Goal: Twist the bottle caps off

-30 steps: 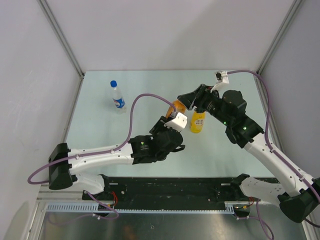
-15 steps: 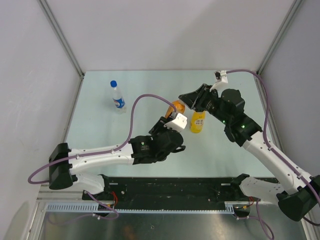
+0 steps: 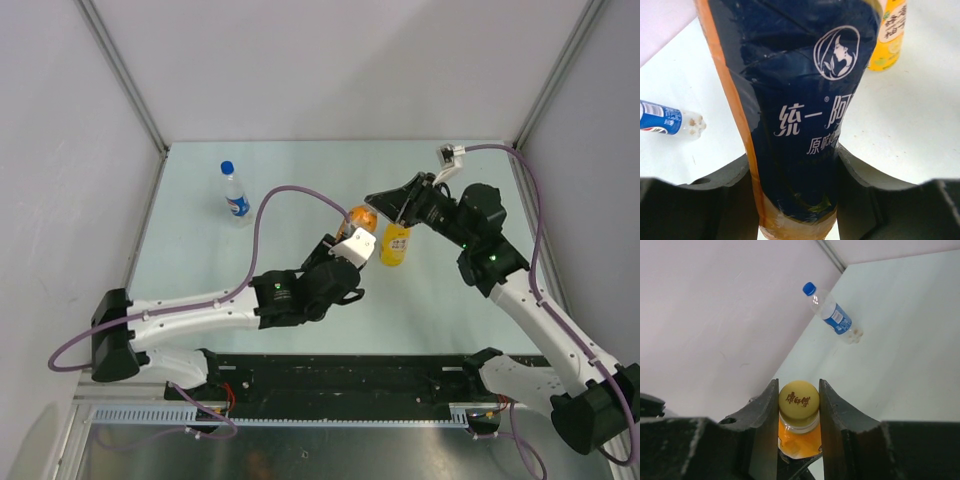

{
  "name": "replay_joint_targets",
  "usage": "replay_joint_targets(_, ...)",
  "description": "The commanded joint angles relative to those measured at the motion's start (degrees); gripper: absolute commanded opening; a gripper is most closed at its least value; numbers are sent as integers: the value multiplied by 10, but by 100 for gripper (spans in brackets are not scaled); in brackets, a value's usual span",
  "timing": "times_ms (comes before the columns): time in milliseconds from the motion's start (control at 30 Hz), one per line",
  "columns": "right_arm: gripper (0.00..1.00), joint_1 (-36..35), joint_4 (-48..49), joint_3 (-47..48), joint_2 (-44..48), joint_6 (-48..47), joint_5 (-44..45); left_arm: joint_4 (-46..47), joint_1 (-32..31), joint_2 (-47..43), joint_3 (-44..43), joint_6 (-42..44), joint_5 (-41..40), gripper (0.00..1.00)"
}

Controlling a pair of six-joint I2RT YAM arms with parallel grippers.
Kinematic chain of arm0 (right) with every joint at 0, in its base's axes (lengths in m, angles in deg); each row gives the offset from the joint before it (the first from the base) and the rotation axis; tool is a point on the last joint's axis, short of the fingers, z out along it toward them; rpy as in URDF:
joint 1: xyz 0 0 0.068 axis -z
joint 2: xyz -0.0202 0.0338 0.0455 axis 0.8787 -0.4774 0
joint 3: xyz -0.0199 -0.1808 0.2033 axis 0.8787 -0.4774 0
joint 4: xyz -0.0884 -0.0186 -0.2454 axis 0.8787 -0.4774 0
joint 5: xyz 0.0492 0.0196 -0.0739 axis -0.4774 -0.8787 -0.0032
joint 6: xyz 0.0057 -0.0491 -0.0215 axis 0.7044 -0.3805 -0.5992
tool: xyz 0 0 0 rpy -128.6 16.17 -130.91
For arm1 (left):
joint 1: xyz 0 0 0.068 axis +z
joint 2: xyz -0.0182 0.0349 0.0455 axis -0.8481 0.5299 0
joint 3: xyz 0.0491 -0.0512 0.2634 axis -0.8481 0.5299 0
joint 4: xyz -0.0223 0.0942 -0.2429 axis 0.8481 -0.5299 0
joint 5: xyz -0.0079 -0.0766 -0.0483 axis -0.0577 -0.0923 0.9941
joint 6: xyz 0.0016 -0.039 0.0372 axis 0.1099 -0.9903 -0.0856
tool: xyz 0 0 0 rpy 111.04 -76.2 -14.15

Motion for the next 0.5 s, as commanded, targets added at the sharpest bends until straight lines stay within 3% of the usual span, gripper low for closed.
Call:
replay_joint_targets(0,0,20,82,-4,19,-6,-79,29,0,-40,10,19,97,0)
replay_joint_targets(467,0,47,168,-30,50,-67,-246,94,36,-99,50,76,425,0)
